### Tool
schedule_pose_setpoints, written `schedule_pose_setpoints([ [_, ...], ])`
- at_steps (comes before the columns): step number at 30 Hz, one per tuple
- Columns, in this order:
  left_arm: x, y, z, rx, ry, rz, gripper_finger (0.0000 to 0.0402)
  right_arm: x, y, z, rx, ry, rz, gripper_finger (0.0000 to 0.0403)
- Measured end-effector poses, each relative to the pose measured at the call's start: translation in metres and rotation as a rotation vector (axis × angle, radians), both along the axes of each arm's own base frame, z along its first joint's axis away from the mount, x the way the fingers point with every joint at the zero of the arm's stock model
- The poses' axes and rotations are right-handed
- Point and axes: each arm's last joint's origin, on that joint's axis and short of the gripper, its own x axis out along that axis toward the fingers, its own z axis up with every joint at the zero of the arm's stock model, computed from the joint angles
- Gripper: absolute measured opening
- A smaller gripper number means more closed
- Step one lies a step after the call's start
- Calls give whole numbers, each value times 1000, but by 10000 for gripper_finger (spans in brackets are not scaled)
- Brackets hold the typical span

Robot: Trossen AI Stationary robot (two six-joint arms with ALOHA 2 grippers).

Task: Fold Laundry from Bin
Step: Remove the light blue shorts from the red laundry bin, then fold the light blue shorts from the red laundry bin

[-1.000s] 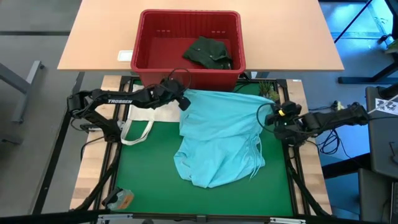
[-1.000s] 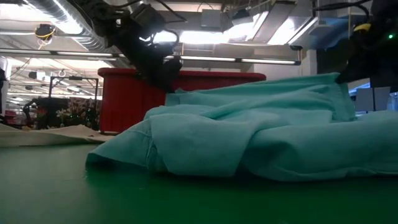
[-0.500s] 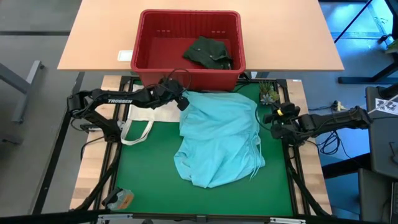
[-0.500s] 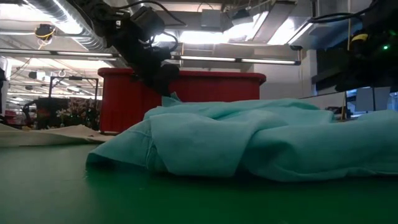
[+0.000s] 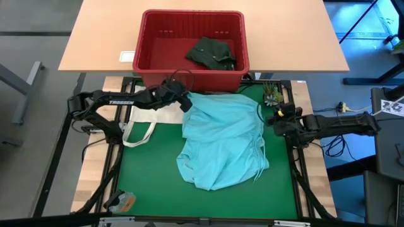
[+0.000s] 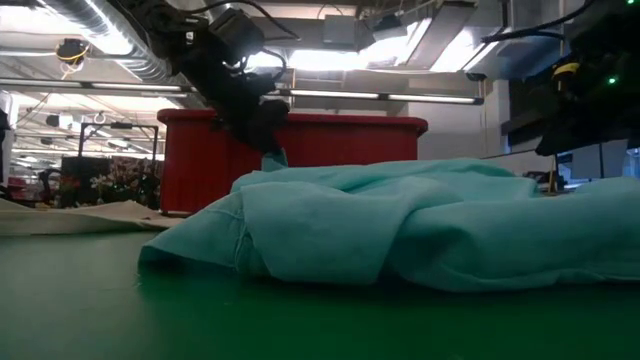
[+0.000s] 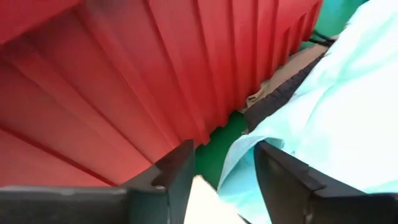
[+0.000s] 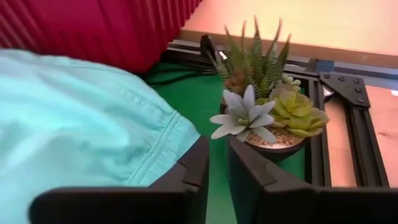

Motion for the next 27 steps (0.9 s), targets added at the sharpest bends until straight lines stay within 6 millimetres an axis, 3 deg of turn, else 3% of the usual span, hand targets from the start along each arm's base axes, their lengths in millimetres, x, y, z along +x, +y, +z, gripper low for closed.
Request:
schedule_pose_setpoints([
  [8, 1, -6, 39, 20, -120, -107, 189, 4, -2, 6, -4, 34, 59, 137],
  [16, -12, -23, 77, 100, -220, -146, 190, 4, 0, 58, 4, 61, 221, 170],
  [23, -20, -21, 76, 120, -159, -56, 190, 2, 1, 91, 5, -46, 269, 170],
  [27, -14, -34, 73, 13, -169, -250, 190, 4, 5, 95, 119, -96, 389, 170],
])
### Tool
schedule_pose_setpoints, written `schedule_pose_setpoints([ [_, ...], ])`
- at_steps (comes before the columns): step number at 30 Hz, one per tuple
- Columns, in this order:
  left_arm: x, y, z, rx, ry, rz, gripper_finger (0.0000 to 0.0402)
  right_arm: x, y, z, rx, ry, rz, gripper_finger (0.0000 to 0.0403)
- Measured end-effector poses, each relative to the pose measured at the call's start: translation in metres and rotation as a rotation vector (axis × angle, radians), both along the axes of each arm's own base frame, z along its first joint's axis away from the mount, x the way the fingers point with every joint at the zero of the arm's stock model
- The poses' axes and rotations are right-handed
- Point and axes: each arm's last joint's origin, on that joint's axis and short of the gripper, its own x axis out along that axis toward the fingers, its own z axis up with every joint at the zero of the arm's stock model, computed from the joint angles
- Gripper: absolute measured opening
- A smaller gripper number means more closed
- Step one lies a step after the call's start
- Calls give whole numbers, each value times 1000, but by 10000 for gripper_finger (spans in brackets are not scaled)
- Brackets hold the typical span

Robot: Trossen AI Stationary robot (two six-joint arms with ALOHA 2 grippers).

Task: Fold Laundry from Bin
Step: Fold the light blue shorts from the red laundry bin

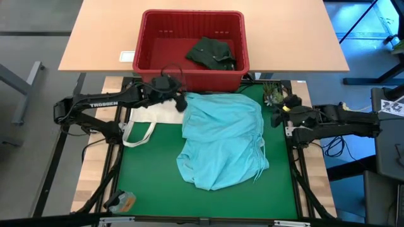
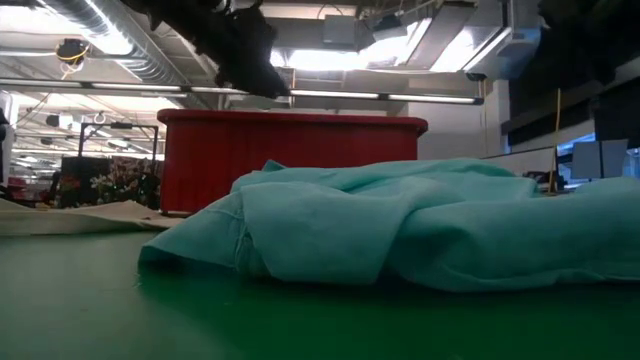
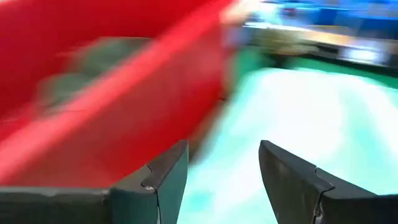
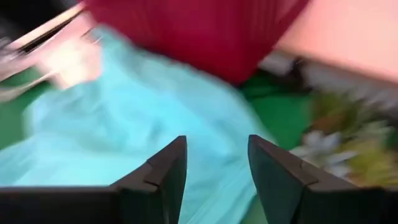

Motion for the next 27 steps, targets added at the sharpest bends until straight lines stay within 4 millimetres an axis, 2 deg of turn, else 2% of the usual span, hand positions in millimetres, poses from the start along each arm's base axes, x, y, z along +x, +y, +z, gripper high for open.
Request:
schedule_pose_setpoints([
  [5, 12, -41, -2, -168, -32, -343, 190, 5, 8, -4, 215, -25, 227, 170],
  [9, 15, -87, -11, -306, 34, -473, 190, 15, 16, -12, 342, -89, 419, 170],
  [16, 19, -174, -32, -386, 121, -577, 190, 38, 40, -21, 413, -264, 734, 170],
  [21, 19, -227, -56, -409, 138, -563, 190, 48, 59, -25, 421, -258, 790, 170],
  [27, 24, -284, -96, -442, 117, -610, 190, 60, 87, -32, 423, -225, 849, 170],
])
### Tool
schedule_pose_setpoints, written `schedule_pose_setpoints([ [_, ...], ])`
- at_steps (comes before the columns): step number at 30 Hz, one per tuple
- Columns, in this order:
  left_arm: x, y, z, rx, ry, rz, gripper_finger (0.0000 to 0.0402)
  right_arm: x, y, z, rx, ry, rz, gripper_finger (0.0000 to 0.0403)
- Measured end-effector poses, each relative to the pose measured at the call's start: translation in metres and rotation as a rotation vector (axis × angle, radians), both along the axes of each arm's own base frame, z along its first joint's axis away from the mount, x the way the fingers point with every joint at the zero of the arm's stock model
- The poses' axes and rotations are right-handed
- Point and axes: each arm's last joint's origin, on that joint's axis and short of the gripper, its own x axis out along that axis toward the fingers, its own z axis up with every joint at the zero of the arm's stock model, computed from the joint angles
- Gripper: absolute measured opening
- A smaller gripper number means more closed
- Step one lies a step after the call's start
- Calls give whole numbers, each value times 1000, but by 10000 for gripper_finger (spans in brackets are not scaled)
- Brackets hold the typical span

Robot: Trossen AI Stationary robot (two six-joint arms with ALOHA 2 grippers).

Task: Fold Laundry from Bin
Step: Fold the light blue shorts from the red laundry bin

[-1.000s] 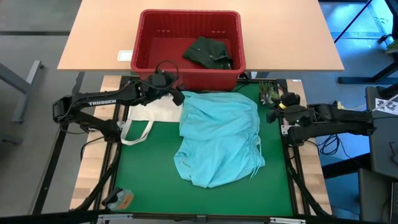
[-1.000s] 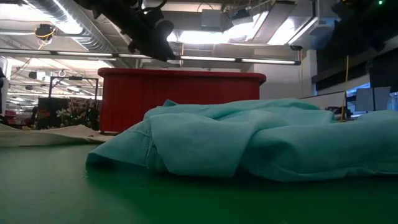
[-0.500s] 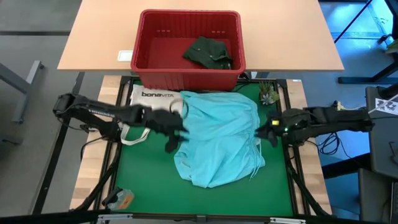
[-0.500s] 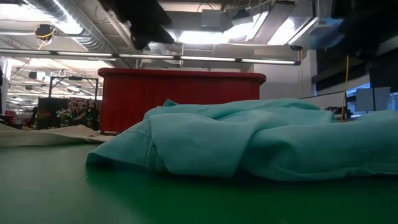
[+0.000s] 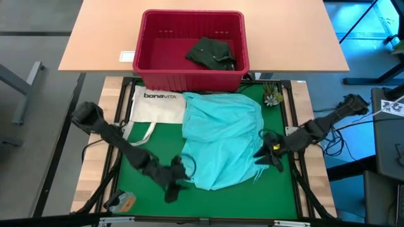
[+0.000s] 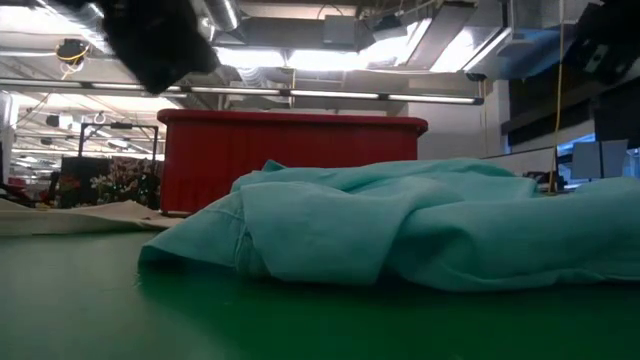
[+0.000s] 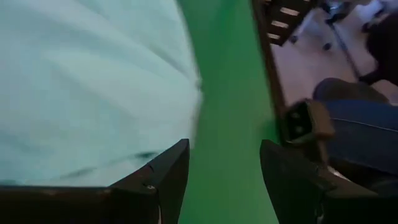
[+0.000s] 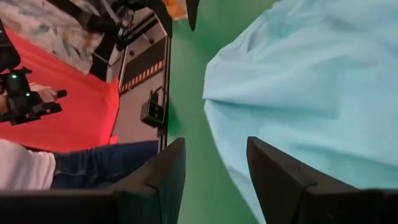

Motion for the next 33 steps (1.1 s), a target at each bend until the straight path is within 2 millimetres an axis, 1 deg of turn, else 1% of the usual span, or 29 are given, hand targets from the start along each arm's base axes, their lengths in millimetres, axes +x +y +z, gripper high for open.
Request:
schedule_pose_setpoints([
  [3, 3, -20, -21, -25, -21, -5, 190, 5, 13, -5, 4, 17, 13, 170],
  [5, 5, -29, -34, -21, -44, 2, 190, 7, 22, -8, 6, 25, 39, 170],
  [8, 7, -35, -49, 4, -60, 28, 190, 9, 32, -13, 14, 56, 69, 170],
  [12, 9, -36, -64, 22, -41, 68, 190, 12, 44, -19, 36, 79, 75, 170],
  [16, 10, -34, -72, 73, -48, 112, 190, 12, 54, -25, 40, 111, 72, 170],
  [21, 12, -30, -78, 147, -51, 145, 190, 12, 60, -30, 32, 133, 60, 170],
  [29, 20, -22, -83, 135, -38, 157, 190, 12, 64, -32, 13, 130, 51, 170],
  [33, 21, -21, -84, 133, -42, 149, 190, 12, 64, -31, 13, 123, 45, 170],
])
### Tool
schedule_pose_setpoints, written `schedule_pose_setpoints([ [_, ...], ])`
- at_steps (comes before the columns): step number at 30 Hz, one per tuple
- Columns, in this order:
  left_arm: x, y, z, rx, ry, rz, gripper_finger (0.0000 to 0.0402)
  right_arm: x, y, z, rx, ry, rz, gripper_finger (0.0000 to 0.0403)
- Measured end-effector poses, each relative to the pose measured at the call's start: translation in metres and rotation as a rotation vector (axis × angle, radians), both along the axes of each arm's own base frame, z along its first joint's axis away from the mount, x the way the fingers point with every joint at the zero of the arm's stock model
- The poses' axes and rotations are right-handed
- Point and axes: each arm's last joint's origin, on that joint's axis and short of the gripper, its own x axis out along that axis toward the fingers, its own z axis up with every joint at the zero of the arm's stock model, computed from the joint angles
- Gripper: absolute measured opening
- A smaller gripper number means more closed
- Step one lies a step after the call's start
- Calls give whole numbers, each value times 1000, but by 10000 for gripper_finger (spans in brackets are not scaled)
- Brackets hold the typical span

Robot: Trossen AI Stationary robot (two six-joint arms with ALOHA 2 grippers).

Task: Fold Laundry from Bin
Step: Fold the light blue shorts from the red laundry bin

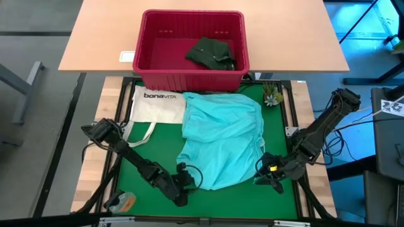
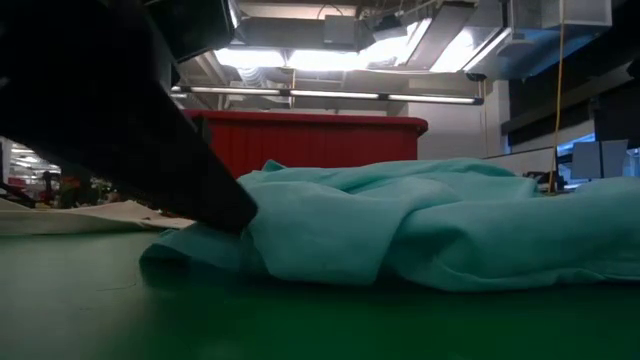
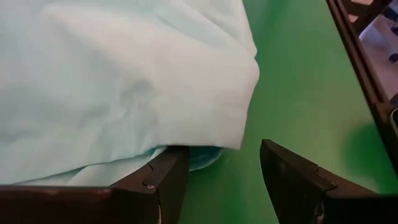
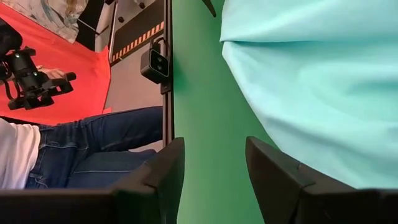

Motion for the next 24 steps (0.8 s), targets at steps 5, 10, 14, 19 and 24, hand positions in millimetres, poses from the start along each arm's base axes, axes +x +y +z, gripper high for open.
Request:
schedule_pose_setpoints([
  [5, 2, 1, -6, 39, 2, -27, 190, 0, 0, 0, 2, -3, 0, 170],
  [10, 6, -1, -19, 63, -13, -56, 190, 0, 0, 1, 5, -7, 0, 170],
  [14, 7, -1, -21, 108, -10, -85, 187, 0, 0, 1, 5, -6, 0, 170],
  [19, 6, 0, -22, 156, -6, -114, 152, 0, 0, 1, 4, -6, -1, 170],
  [24, 6, 0, -22, 153, -5, -114, 86, 0, 0, 1, 5, -5, 1, 170],
])
